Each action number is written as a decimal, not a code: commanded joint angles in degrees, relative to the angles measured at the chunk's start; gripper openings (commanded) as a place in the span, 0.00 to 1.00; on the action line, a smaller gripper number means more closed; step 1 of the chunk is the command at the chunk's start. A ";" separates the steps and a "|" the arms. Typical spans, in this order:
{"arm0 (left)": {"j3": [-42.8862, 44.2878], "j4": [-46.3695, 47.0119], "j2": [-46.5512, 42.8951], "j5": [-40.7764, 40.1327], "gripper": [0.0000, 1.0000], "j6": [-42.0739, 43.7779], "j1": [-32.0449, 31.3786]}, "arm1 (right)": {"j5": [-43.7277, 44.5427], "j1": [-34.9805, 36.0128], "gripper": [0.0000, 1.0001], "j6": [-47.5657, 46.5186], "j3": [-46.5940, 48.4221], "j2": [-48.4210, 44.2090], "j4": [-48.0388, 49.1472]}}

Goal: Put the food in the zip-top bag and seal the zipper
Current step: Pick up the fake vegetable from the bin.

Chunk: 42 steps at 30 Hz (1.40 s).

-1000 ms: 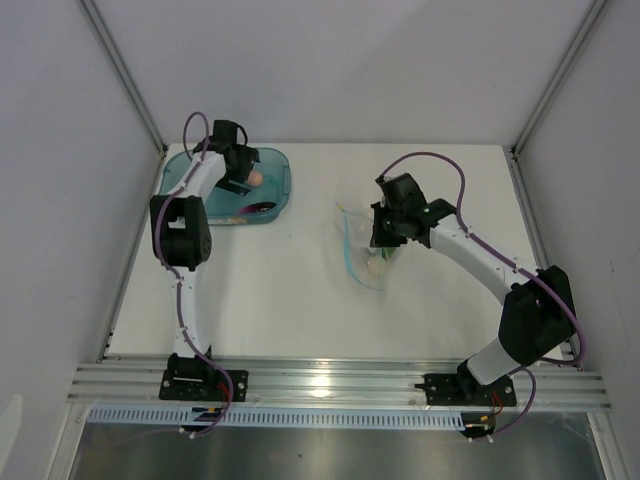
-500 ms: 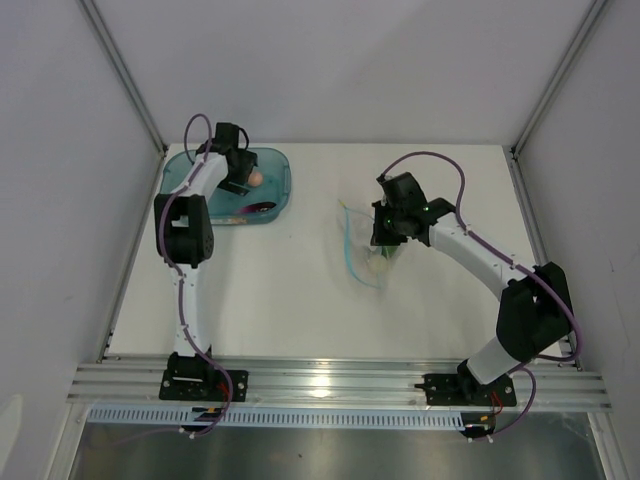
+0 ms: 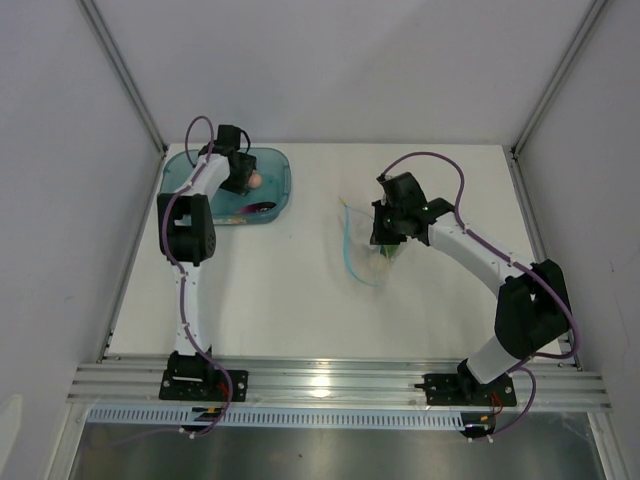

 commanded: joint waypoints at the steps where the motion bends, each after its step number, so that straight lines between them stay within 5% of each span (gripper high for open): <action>1: 2.97 0.22 0.77 -1.61 0.70 -1.03 0.39 | -0.30 -0.42 0.00 -0.68 -0.10 0.64 1.47; 18: 2.62 2.51 0.85 0.40 0.35 1.34 0.39 | -0.47 -1.22 0.00 -0.77 -0.01 -0.15 1.47; 25: -1.32 6.11 -0.64 4.09 0.01 2.40 0.57 | -0.65 -1.22 0.00 -0.68 0.52 -0.15 1.20; 42: -17.06 9.89 -14.87 4.71 0.01 5.47 0.65 | 0.14 -1.13 0.00 -0.33 1.49 -0.15 0.94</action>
